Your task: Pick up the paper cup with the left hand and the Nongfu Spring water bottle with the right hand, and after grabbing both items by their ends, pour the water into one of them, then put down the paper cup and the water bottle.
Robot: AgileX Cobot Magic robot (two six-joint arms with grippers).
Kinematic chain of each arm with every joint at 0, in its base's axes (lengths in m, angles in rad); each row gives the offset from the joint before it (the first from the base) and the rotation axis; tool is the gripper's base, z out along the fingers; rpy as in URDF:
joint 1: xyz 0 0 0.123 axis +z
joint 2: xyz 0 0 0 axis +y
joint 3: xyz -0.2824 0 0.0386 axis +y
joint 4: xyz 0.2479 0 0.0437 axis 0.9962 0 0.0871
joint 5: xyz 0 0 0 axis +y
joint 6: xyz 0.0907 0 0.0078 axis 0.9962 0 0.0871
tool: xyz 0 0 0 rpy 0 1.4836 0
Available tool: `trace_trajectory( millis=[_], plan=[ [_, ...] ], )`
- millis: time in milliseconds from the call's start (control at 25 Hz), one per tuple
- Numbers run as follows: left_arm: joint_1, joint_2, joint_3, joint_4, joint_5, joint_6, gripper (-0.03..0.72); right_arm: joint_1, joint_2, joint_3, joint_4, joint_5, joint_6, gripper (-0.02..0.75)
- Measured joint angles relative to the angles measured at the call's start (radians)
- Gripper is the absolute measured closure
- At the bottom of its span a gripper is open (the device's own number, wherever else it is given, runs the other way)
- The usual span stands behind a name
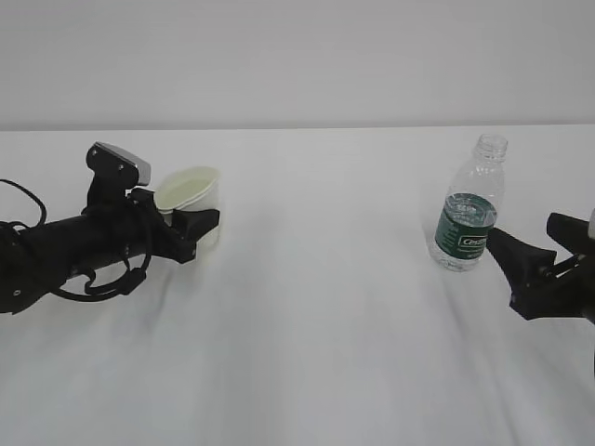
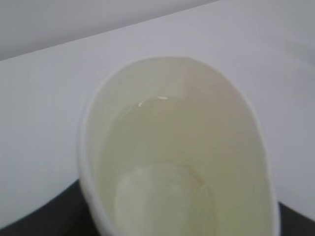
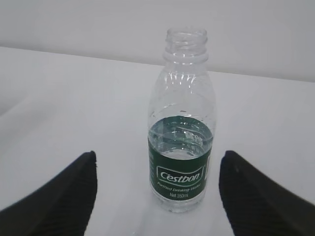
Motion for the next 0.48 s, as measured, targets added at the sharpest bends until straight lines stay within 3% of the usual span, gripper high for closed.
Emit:
trace_trajectory(
  millis=[480],
  plan=[
    [0.009, 0.0, 0.0, -0.057, 0.037, 0.049, 0.268, 0.0, 0.0, 0.0, -0.004, 0.0, 0.0, 0.159]
  ],
)
